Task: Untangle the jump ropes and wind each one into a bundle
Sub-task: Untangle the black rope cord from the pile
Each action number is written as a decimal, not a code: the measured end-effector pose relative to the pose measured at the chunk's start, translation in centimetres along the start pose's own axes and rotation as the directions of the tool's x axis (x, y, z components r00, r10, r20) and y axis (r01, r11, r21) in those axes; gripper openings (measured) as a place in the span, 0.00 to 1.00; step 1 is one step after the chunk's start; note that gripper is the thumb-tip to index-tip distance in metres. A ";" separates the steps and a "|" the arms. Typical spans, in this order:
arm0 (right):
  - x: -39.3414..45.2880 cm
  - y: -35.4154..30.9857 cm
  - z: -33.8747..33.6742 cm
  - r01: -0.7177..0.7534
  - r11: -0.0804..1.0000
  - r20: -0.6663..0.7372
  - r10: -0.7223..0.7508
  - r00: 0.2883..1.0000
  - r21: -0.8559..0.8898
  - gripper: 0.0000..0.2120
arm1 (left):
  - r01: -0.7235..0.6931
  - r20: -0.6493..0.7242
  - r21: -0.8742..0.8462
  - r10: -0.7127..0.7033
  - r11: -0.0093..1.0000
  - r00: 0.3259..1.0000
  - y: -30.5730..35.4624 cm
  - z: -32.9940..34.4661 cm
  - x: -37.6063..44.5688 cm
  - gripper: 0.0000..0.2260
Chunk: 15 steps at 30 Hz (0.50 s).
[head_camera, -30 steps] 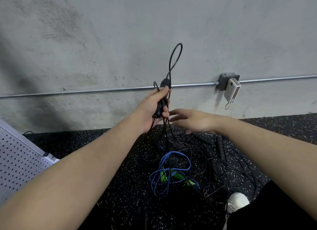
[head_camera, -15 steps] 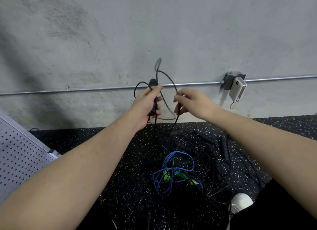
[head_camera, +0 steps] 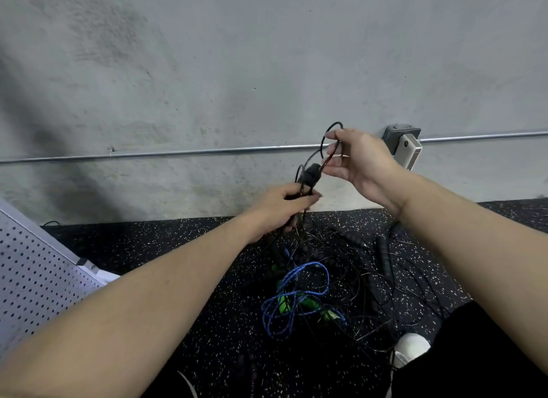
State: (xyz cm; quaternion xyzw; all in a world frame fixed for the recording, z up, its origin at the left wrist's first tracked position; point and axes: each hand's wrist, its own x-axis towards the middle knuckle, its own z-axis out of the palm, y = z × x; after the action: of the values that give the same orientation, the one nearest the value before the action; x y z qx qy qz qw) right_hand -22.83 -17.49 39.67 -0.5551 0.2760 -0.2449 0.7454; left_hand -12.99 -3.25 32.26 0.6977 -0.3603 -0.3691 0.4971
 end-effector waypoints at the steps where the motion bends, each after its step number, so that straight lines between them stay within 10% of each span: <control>1: 0.1 0.0 -0.3 -0.014 0.999 -0.019 0.015 1.000 0.036 0.08 | -0.007 -0.034 0.013 0.008 1.000 0.999 0.2 0.0 0.1 0.05; 7: 0.1 0.2 -1.3 -0.128 0.983 -0.038 0.133 0.990 0.129 0.17 | -0.042 -0.091 0.002 0.042 0.999 0.995 0.7 0.1 0.3 0.05; 10: -0.5 1.3 -2.1 -0.226 0.938 0.021 0.240 0.971 -0.261 0.14 | -0.027 -0.098 -0.140 0.013 0.990 0.995 1.7 0.1 0.2 0.05; 15: -0.3 4.2 -2.8 0.151 0.417 0.250 0.194 0.949 -0.896 0.15 | -0.038 -0.121 -0.439 -0.016 0.898 0.993 3.2 -0.9 -0.1 0.06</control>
State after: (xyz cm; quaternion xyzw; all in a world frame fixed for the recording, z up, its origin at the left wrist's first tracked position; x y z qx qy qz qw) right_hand -24.74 -18.14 34.98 -0.8968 0.2483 0.0449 0.3635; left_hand -12.73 -3.58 35.60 0.5863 -0.2405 -0.3951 0.6650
